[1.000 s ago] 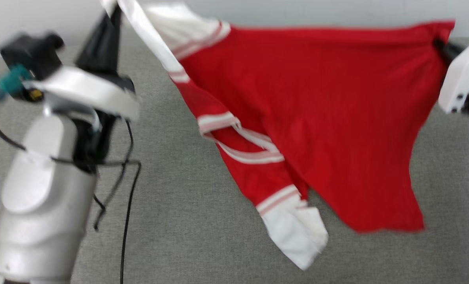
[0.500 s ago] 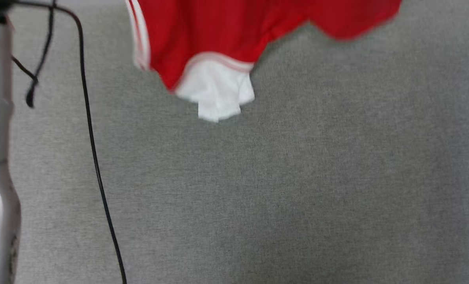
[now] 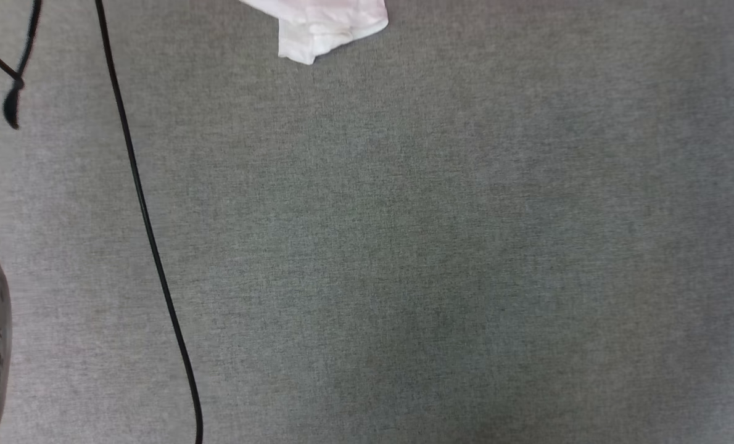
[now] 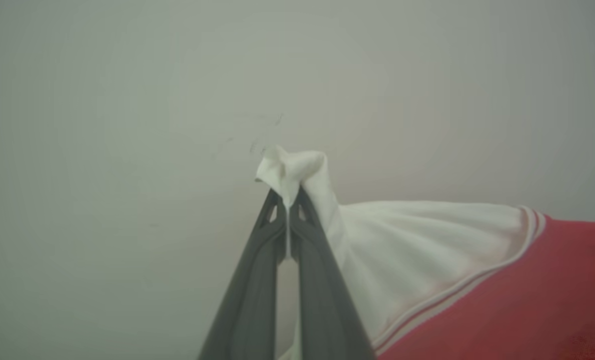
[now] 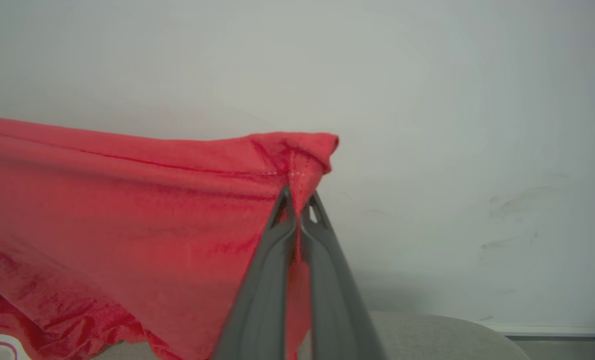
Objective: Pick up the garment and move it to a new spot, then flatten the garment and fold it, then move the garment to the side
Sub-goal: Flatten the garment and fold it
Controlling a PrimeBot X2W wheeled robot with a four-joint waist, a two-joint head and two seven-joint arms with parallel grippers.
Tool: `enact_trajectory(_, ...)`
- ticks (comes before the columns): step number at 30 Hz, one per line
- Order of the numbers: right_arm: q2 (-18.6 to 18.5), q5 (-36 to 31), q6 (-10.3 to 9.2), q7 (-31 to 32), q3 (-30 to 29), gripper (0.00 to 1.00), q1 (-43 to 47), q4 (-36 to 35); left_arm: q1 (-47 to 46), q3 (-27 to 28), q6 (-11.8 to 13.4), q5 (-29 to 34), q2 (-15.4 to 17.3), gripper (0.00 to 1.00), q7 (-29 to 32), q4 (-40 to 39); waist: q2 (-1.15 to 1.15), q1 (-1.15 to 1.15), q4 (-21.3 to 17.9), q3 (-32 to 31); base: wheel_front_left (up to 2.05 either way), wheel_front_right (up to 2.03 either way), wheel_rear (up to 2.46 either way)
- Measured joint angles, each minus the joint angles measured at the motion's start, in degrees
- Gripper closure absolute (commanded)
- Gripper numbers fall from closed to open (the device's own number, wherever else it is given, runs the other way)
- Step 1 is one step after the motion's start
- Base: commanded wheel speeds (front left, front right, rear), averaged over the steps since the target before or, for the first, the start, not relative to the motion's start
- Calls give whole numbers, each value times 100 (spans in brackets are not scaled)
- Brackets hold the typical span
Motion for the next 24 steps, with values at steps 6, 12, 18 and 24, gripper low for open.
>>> enact_trajectory(6, 107, 175, 0, -230, 189, 100, 13, 538, 119, -5, -134, -189, -89, 100, -159, 553, 0, 0, 46, 298, 0, 0, 0)
enact_trajectory(12, 158, 428, -1, -516, 434, 100, 288, 1077, 565, -30, -242, -509, -275, 100, -291, 1062, 0, 0, 128, 325, 0, 0, 0)
enact_trajectory(18, 141, 820, -1, -801, 732, 100, 1063, 1445, 1510, -214, -280, -808, -452, 100, -369, 1372, 0, -1, 180, -5, 0, 0, 0)
enact_trajectory(24, -8, 1195, -1, -1000, 1033, 100, 2057, 1491, 2742, -544, -290, -1212, -503, 100, -478, 1095, 0, -1, 250, -523, 0, 0, 0)
